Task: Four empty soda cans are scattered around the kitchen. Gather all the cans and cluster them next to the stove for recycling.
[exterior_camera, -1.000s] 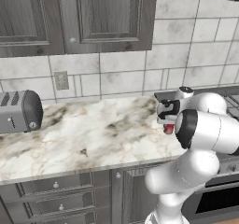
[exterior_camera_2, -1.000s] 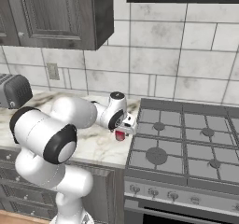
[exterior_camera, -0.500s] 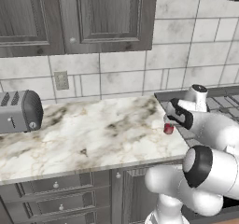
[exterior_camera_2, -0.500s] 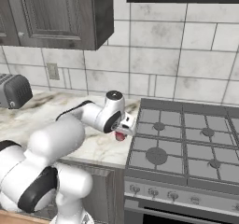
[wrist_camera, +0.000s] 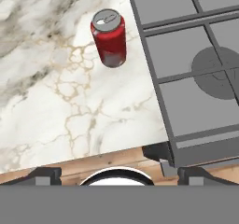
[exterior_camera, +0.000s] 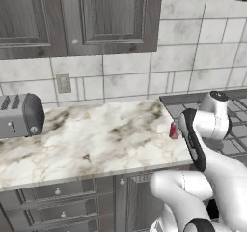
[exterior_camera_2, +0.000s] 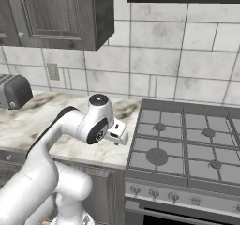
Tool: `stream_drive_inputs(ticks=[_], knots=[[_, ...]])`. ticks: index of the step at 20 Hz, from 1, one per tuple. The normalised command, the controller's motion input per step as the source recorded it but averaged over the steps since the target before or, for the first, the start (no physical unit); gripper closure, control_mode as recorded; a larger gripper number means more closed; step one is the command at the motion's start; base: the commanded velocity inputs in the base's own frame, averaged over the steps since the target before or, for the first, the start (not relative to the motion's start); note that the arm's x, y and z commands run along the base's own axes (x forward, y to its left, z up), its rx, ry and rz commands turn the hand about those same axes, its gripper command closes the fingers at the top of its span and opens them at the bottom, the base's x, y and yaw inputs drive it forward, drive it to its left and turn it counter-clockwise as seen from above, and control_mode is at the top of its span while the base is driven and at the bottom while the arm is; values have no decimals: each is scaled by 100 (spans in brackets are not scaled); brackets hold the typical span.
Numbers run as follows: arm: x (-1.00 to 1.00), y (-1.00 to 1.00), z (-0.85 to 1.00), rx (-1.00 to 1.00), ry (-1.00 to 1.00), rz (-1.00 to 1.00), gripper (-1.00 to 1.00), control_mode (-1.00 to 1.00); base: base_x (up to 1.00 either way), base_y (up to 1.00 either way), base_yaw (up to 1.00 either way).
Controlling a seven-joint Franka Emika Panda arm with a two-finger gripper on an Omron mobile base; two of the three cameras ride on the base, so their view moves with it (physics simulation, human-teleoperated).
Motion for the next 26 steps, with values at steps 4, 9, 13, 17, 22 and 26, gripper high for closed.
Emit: stream_drive_inputs(ticks=[4, 9, 13, 17, 22, 26], knots=[[-64, 18, 6, 0, -4, 0, -100, -100, 0, 0, 0], [-55, 20, 10, 0, -8, 0, -100, -100, 0, 0, 0], [-50, 9, 1, 0, -7, 0, -100, -100, 0, 0, 0], [-36, 1, 0, 0, -6, 0, -100, 100, -37, 6, 0], [0, 0, 0, 0, 0, 0, -100, 100, -79, 6, 0], [0, 0, 0, 0, 0, 0, -100, 100, -79, 0, 0]])
